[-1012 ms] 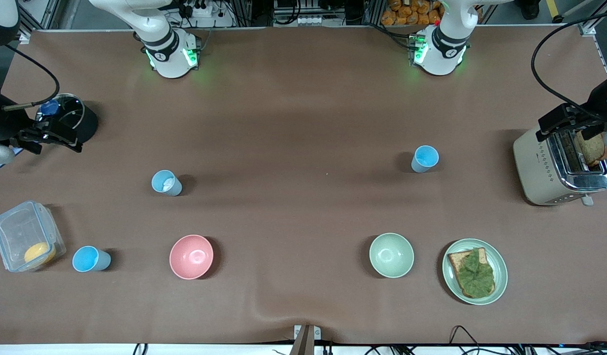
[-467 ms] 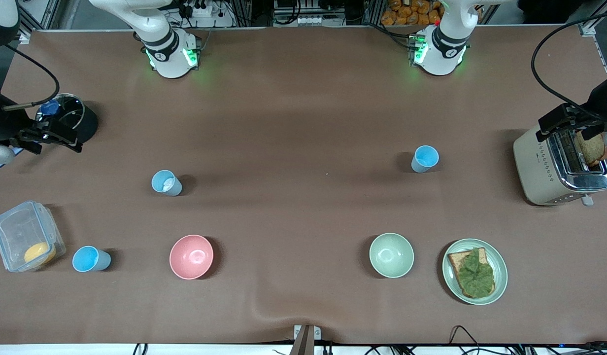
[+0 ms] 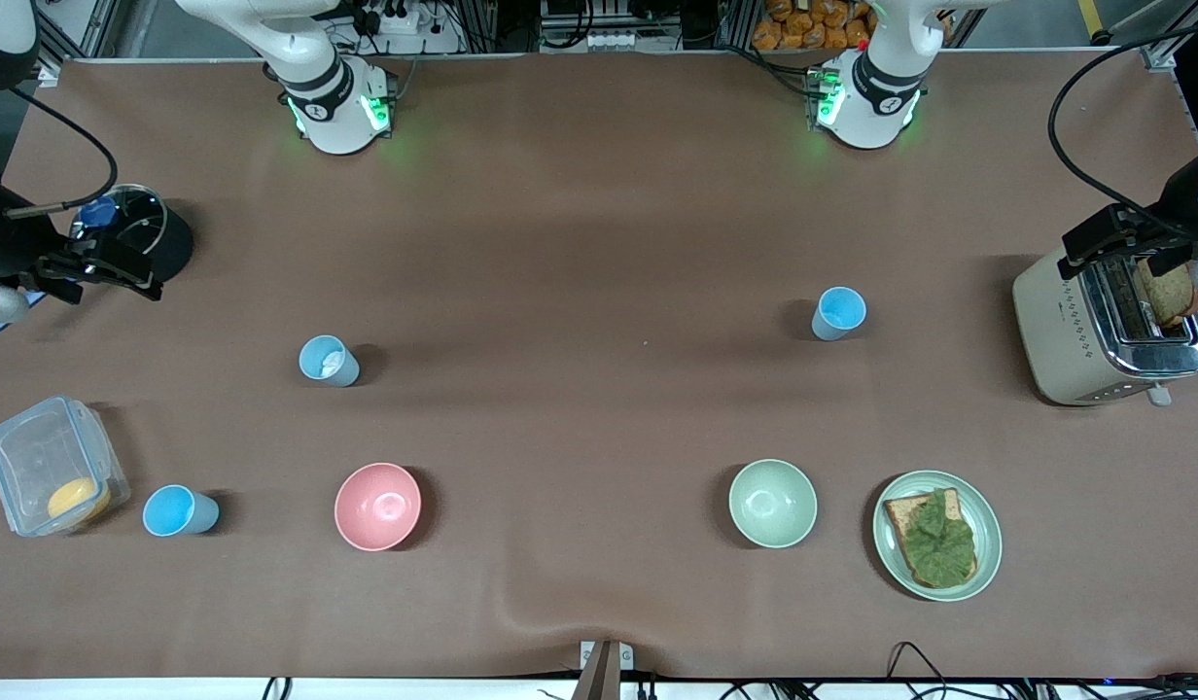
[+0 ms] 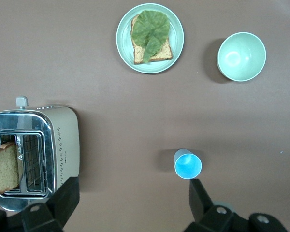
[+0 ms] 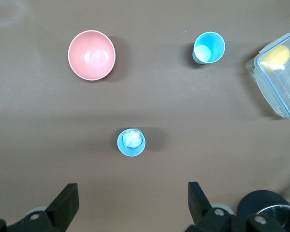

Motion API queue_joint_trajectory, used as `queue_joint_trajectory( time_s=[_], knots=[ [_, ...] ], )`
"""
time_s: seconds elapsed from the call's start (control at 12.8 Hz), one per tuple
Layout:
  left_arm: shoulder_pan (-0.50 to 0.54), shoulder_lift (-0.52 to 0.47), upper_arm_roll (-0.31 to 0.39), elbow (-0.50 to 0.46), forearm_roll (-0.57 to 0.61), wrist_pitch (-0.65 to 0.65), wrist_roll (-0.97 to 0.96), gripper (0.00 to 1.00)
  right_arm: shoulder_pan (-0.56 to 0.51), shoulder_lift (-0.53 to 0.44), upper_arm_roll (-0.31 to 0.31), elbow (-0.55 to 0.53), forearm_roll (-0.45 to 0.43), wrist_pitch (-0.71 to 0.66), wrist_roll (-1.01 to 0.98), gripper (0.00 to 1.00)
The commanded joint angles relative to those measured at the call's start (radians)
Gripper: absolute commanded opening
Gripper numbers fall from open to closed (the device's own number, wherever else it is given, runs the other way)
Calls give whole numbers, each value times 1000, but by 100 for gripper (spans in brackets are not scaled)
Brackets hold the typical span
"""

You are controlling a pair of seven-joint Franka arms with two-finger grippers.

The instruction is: Stack blue cups with both arms

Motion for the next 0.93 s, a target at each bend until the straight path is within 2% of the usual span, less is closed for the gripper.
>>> queue_joint_trajectory(
  time_s=[0.0, 0.62, 0.86],
  knots=[
    [2, 0, -7, 4, 9, 6, -22, 100, 13, -17, -12, -6, 5, -9, 14, 100],
    [4, 0, -7, 5, 9, 6, -22, 100, 11, -17, -10, -7, 5, -9, 14, 100],
    [4, 0, -7, 4, 9, 6, -22, 100, 10, 11, -12, -7, 8, -9, 3, 100]
  ],
)
